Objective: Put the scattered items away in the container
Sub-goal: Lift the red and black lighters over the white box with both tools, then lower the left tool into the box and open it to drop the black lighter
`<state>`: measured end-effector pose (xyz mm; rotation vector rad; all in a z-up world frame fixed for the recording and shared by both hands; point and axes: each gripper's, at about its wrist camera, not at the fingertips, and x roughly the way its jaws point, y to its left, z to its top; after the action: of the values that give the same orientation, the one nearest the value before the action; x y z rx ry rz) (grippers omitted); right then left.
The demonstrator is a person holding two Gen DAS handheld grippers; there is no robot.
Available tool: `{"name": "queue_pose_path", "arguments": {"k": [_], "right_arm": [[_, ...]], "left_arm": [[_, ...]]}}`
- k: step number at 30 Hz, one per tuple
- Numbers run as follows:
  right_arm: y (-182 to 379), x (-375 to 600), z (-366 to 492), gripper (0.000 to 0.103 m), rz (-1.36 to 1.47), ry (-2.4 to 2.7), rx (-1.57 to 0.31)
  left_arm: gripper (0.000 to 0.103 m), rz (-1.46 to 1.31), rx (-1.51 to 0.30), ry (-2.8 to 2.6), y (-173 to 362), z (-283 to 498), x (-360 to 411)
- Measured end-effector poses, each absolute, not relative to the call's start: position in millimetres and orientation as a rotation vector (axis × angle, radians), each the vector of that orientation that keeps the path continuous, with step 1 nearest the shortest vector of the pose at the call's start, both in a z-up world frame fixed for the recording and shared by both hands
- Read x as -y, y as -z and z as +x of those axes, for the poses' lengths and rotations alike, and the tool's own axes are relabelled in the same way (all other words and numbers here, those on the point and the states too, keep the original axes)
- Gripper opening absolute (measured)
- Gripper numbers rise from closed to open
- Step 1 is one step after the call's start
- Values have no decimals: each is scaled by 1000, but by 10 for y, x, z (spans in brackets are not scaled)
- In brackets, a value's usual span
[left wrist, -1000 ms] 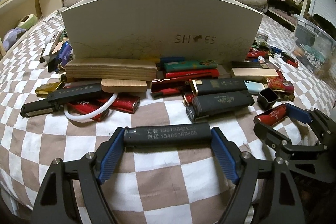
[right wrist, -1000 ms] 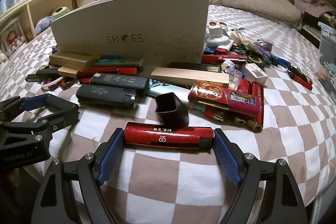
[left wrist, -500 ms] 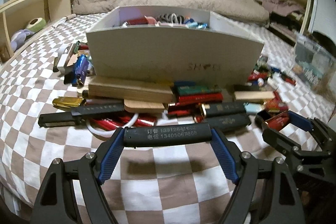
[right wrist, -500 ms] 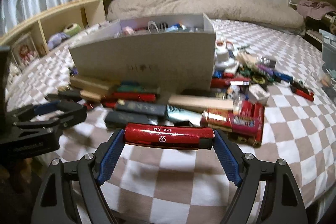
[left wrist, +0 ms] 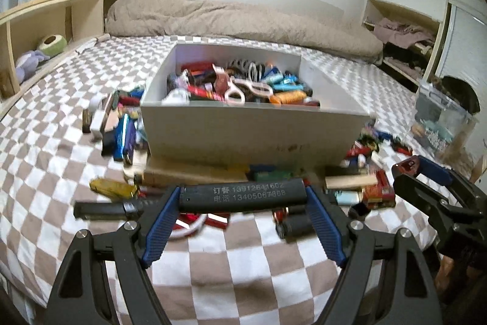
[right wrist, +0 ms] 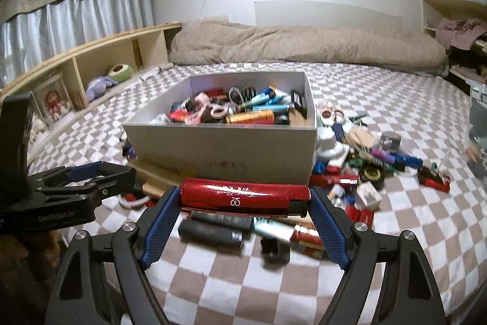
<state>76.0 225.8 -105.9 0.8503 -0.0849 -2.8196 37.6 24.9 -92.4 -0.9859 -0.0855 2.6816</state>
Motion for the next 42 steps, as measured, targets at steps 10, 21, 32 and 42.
{"name": "queue_pose_path", "arguments": {"k": [10,21,32,42], "right_arm": [[641,-2275,489,84,717,2829,63],[298,-2397,19,84,656,2770,156],[404,-2440,-386,84,716,2734,212],[595,-2453,-440,84,774,2701,239]], "left_arm": [[82,-836,104,-2725,358,40,-189],[82,-743,153,-2764,-43,-561,-193],[82,-909,273,-2668,24,-1281,-256],[82,-1121,213,-2665,305,-1969,-353]]}}
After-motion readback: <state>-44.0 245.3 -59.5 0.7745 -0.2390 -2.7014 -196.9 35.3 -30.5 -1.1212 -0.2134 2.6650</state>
